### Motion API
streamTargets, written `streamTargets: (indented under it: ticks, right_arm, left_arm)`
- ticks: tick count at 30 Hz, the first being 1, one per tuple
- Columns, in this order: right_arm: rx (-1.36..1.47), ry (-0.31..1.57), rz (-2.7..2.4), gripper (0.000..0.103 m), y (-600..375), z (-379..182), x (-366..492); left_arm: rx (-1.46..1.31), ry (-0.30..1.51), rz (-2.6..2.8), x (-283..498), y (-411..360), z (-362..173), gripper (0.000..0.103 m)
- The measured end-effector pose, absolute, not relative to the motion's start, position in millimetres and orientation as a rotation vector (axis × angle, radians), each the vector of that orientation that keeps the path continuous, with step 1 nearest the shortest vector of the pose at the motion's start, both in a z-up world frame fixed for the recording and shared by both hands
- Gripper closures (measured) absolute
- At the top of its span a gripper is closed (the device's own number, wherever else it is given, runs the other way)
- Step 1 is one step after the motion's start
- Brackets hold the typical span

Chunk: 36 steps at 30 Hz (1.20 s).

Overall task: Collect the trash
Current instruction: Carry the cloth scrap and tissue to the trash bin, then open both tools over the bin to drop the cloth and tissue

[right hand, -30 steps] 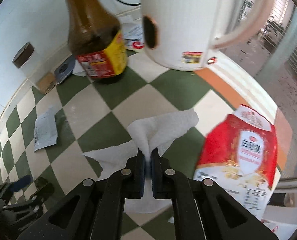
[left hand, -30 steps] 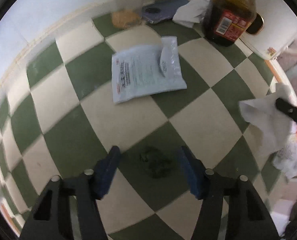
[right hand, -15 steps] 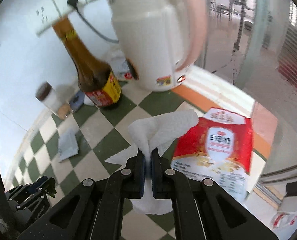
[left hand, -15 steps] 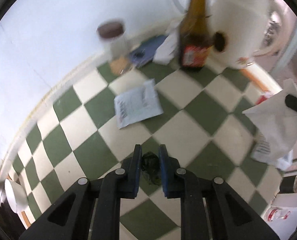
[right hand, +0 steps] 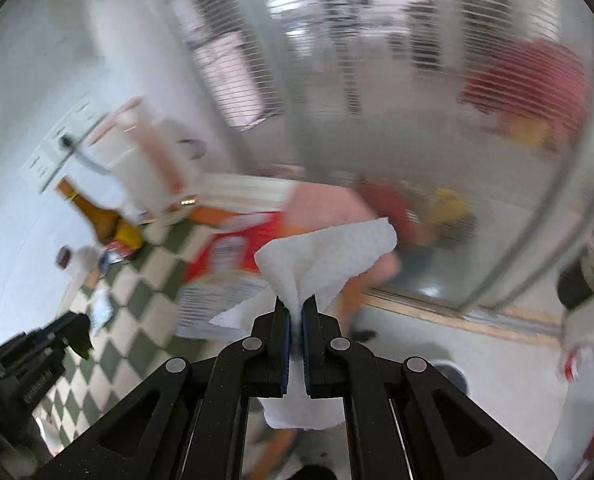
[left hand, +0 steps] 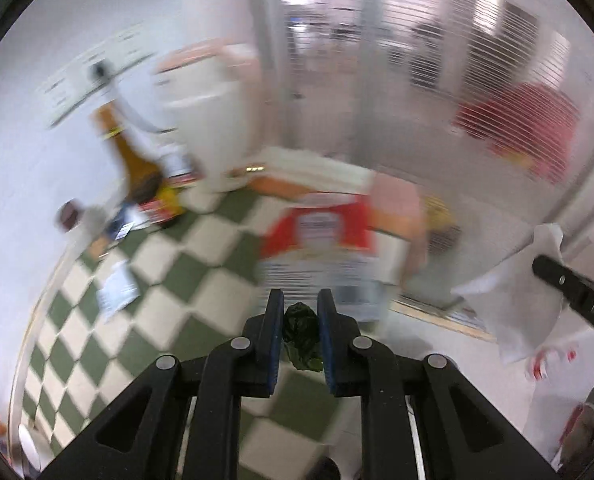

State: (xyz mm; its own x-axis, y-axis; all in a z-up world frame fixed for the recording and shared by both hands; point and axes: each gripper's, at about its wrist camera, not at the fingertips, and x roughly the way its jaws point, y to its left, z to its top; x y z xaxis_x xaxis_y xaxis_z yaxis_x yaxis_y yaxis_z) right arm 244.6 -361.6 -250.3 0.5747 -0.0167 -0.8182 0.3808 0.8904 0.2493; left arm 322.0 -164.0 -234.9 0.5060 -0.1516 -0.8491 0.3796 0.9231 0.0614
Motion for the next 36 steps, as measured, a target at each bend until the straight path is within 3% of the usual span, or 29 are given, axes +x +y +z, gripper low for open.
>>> streamTargets:
  ticks: [5,10,20,26,30,36]
  right_arm:
    - [0.533,0.977,-0.405,0.098,-448,-289,168]
    - [0.663,1.074,-0.502,0.098,-511,-378,100]
    - [1.009,1.243,-0.513,0.098,-578,-693,26]
    - [1.033,1.267,-0.51,0.098,-602,-827,26]
    - [1.003,1.295,-0.511,0.098,-610,-885,32]
    - [0.989,1.305,-0.485,0.097,-611,-912,43]
  left_arm:
    - [0.305,1.078,-0.491,293,-254,-264,0.089]
    - [0.334,1.345,-0.607,275,-336,-379,0.089]
    - [0.408,1.699,-0.61,239,-417,-669,0.089]
    - [0.465,1.754,-0.623,228,-452,-795,0.089]
    - [0.489,1.764,-0.636,224,-461,-838,0.089]
    - [0.508,1.786,-0.646,216,-465,-861,0.088]
